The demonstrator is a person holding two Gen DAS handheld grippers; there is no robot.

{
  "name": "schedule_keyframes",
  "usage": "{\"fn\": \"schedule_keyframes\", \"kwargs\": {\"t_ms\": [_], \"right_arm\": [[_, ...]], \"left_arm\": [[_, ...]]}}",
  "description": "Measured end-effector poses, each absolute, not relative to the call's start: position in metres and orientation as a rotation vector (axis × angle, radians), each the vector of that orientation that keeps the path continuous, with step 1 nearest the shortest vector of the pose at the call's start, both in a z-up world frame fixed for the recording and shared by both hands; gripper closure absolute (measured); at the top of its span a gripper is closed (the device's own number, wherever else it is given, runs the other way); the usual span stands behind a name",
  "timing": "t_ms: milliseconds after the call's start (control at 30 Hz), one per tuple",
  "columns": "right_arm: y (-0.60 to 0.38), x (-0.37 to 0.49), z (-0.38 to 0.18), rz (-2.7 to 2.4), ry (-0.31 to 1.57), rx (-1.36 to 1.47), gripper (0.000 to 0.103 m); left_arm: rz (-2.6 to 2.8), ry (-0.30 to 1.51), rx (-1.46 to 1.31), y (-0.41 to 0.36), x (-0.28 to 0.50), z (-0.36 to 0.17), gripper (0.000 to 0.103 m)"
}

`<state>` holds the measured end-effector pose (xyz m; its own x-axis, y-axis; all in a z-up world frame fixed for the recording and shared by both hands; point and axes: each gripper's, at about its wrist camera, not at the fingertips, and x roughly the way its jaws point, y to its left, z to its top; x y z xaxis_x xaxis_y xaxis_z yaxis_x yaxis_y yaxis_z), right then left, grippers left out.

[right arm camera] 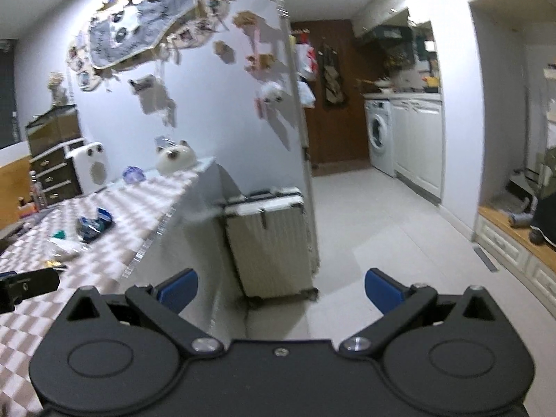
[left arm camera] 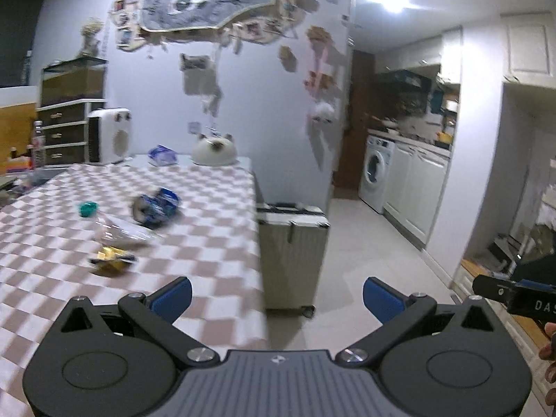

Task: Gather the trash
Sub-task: 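Move both open tools back up toward the table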

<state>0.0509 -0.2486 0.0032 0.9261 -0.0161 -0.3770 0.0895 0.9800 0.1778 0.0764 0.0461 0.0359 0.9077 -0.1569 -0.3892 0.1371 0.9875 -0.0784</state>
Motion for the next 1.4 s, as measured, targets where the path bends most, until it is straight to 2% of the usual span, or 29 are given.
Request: {"fn": "schedule_keyframes", "kwargs": {"t_ms": [467,800,1033,1267,1300,1400], "right_arm": [[-0.134,0.120,0.032,0.146,0.391,0.139,0.000],[-0.070,0.183,0.047,0.234,0.429,0.111,0.000],[-0.036,0.219,0.055,0.321,0.458,0.144,0.000],[-0.006,0.251,0.055,0.357,0.492,0.139,0.000],[-0.003,0.255,0.055,0.356,0.493,0.130,0.000],[0.013,0.270,0.056,0.349,0.494,0.088,0.000]], "left_arm": [[0.023,0.380,-0.050,0.172,0.125,0.054,0.000],[-0.055,0.489,-0.047,0.212,0.192,0.014,0.000],[-0.129,0.455,0.007,0.228,0.227,-0.009,0.002],[-0.175,0.515,0.050,0.230,0.256,-0.033,0.017],[-0.179,0.544,0.036,0.232,0.260,-0.035,0.021],[-0.190,0.569,-0.016,0.239,0.266,-0.037,0.026]]}}
